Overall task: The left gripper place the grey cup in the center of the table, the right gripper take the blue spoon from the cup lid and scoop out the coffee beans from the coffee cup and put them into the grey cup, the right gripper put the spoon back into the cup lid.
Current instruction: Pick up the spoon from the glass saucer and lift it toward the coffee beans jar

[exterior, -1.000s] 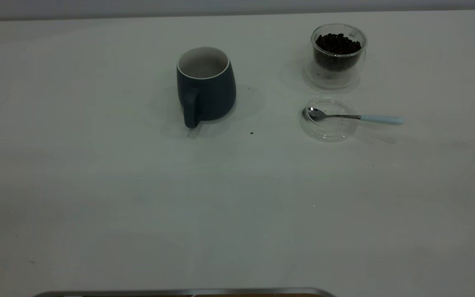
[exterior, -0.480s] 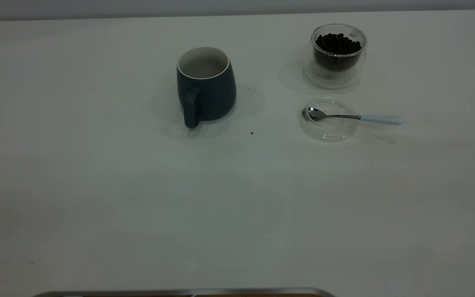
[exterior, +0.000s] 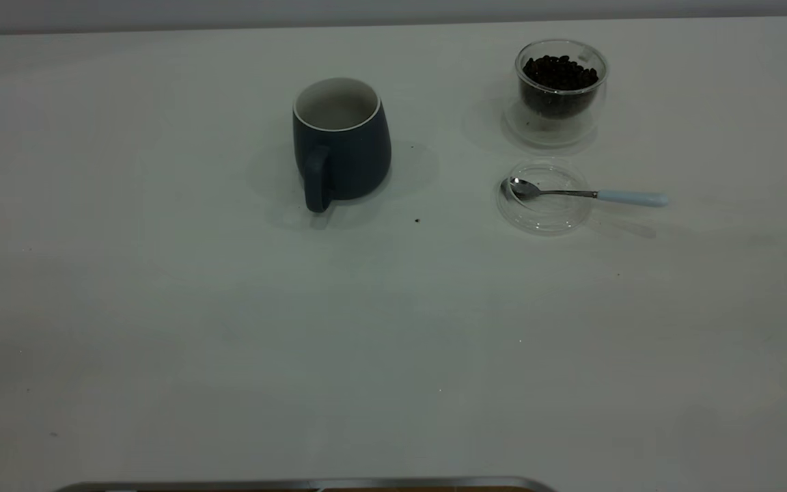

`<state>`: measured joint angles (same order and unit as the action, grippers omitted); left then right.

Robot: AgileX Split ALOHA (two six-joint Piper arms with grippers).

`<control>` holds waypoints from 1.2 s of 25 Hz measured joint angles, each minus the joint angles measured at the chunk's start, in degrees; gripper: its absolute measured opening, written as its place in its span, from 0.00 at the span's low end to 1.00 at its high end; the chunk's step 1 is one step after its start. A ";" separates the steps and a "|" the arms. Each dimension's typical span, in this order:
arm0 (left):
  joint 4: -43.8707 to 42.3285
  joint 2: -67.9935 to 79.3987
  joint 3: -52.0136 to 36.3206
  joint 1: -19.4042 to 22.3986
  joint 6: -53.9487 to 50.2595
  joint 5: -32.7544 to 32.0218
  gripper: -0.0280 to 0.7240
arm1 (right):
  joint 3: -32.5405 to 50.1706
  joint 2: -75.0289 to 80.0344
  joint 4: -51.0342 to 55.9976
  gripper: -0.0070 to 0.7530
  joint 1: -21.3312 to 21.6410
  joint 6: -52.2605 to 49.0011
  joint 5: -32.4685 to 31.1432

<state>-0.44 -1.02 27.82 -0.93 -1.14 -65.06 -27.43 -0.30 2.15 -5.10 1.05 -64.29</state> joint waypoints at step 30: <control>0.00 0.00 0.00 0.00 -0.10 0.00 0.79 | -22.71 87.93 22.15 0.82 0.75 5.37 25.55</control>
<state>-0.44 -1.02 27.82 -0.93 -1.24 -65.06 -50.14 87.63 24.30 -4.35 6.41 -38.74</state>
